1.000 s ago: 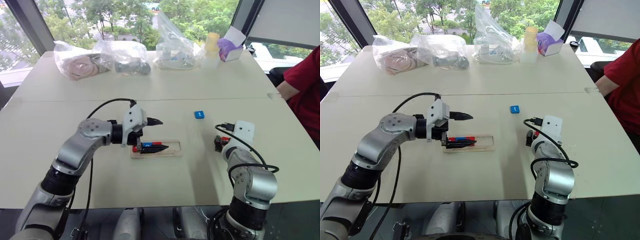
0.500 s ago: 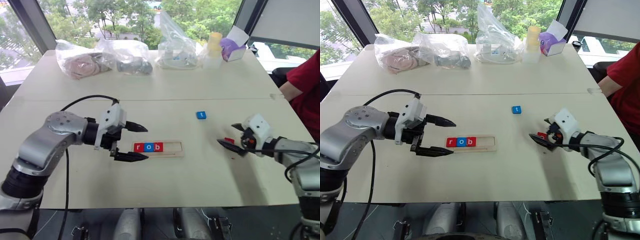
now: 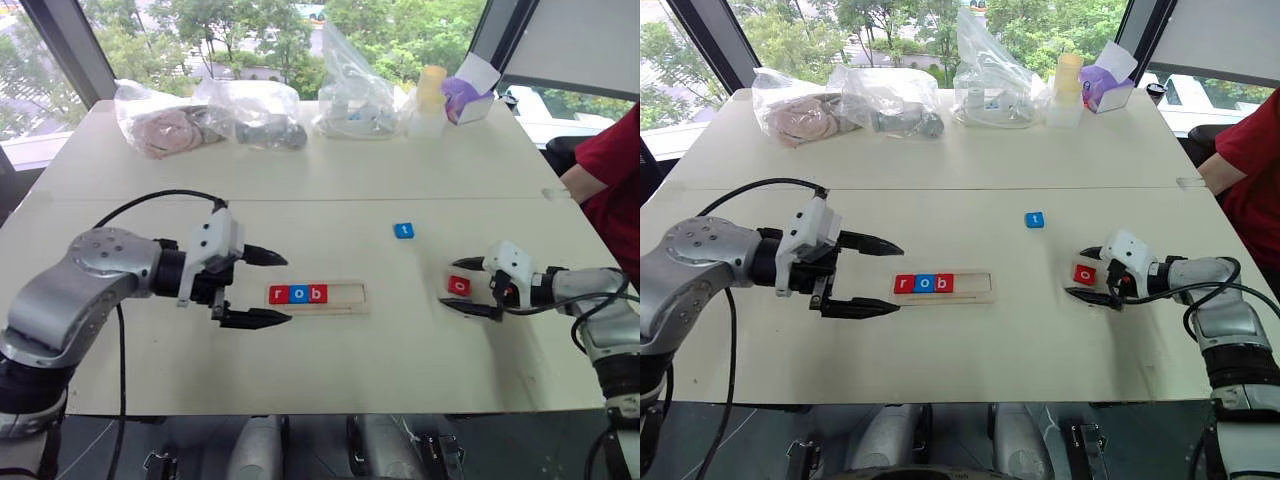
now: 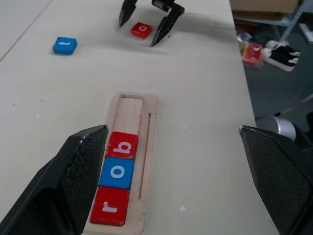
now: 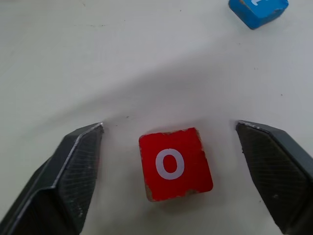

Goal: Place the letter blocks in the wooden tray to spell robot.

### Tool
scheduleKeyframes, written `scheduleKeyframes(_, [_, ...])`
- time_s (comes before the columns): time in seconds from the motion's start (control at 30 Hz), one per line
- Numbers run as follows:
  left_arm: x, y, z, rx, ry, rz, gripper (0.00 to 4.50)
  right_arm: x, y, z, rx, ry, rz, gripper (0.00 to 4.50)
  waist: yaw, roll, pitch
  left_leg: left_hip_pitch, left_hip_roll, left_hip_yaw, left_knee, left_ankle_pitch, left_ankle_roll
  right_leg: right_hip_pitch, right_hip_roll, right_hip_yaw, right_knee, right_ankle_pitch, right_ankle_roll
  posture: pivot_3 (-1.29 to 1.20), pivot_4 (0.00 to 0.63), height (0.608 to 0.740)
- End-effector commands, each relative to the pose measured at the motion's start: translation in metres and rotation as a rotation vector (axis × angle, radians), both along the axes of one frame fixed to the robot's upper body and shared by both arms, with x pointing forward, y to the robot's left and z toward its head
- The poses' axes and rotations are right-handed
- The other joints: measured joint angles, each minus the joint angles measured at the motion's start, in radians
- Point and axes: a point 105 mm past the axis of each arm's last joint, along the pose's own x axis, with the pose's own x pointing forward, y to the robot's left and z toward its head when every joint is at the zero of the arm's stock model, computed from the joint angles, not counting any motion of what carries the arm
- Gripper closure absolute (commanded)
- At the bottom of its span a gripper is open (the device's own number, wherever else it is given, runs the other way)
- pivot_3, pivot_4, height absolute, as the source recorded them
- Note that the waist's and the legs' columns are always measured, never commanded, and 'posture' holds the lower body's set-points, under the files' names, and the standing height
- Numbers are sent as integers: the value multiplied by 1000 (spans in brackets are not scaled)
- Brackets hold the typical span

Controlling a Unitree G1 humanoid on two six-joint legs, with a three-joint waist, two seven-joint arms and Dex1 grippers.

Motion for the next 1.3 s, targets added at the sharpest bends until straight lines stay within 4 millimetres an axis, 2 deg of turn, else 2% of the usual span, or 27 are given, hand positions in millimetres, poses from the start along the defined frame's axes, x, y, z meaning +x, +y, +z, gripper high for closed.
scheduleKeyframes(0.03, [-2, 4, 8, 5, -36, 14, 0, -4, -12, -5, -47, 36, 11, 1798, 0, 0, 0, 0, 0, 0, 0, 0, 0, 0, 0, 0, 0, 0, 0, 0, 150, 740])
scheduleKeyframes(0.13, [-2, 6, 8, 10, -39, 23, 0, -5, -17, -8, -63, 51, 13, 3328, 0, 0, 0, 1, 0, 0, 1, 0, 0, 1, 0, 0, 0, 0, -1, 0, 150, 740])
scheduleKeyframes(0.27, [-1, 9, 8, 14, -43, 36, 0, 1, -15, -2, -34, 21, -12, 3316, 1, 0, 0, 2, 0, 0, 2, 0, 0, 3, -1, 0, 0, -2, -3, 0, 150, 740])
scheduleKeyframes(0.33, [0, 10, 7, 14, -44, 41, 0, 6, -6, 6, 15, -4, -15, 3316, 1, 0, 0, 2, 0, 0, 2, 0, 0, 3, -1, 0, 0, -2, -3, 0, 150, 740])
scheduleKeyframes(0.4, [0, 12, 6, 15, -40, 45, 0, 10, 18, 22, 96, -21, 25, 3316, -1, 0, 0, 2, 0, 0, 2, 0, 0, 3, -1, 0, 0, -1, -3, 0, 150, 740])
scheduleKeyframes(0.5, [1, 17, 5, 24, -31, 60, 0, 9, 74, 50, 216, -21, 146, 3316, -15, 0, 0, 2, 1, -1, 1, 0, 0, 1, 0, 2, 2, 0, -1, 0, 150, 740])
scheduleKeyframes(0.6, [4, 25, 2, 45, -17, 83, 0, 6, 106, 56, 216, -17, 219, 3316, -22, 1, 1, 3, 1, -3, 1, 0, 0, 0, 1, 1, 6, 1, 0, 0, 150, 740])
scheduleKeyframes(0.67, [15, 38, -6, 95, -55, 138, 0, 7, 128, 53, 205, -18, 265, 3316, -21, 1, 0, 3, 1, -3, 1, 0, 0, 0, 1, 0, 5, 0, 0, 0, 150, 740])
scheduleKeyframes(0.73, [19, 47, -13, 121, -52, 151, 0, 8, 145, 49, 194, -6, 300, 3316, -20, 1, 0, 2, 1, -2, 0, 0, 0, 0, 1, 0, 4, 0, -1, 0, 150, 740])
scheduleKeyframes(0.9, [14, 50, -16, 123, -40, 151, 0, 8, 169, 33, 149, 25, 359, 3316, -10, 1, 1, -2, 1, -2, 1, 0, 0, -4, -1, 0, 4, 0, 0, 0, 150, 740])
scheduleKeyframes(1.0, [11, 55, -23, 150, -36, 168, 0, 4, 181, 25, 145, 45, 380, 3316, -3, 1, 1, -2, 1, -2, 0, 0, 0, -4, -2, 0, 3, 1, 0, 0, 150, 740])
scheduleKeyframes(1.13, [7, 52, -28, 132, -23, 176, 0, 0, 190, 17, 130, 57, 401, 3316, -2, 1, 1, -2, 1, -2, 0, 0, 0, -4, -2, 0, 4, 1, 0, 0, 150, 740])
scheduleKeyframes(1.3, [5, 50, -29, 123, -22, 185, 0, 0, 193, 14, 119, 58, 407, 3316, 0, 1, 1, -2, 1, -2, 0, 0, 0, -4, -2, 0, 4, 0, 0, 0, 150, 740])
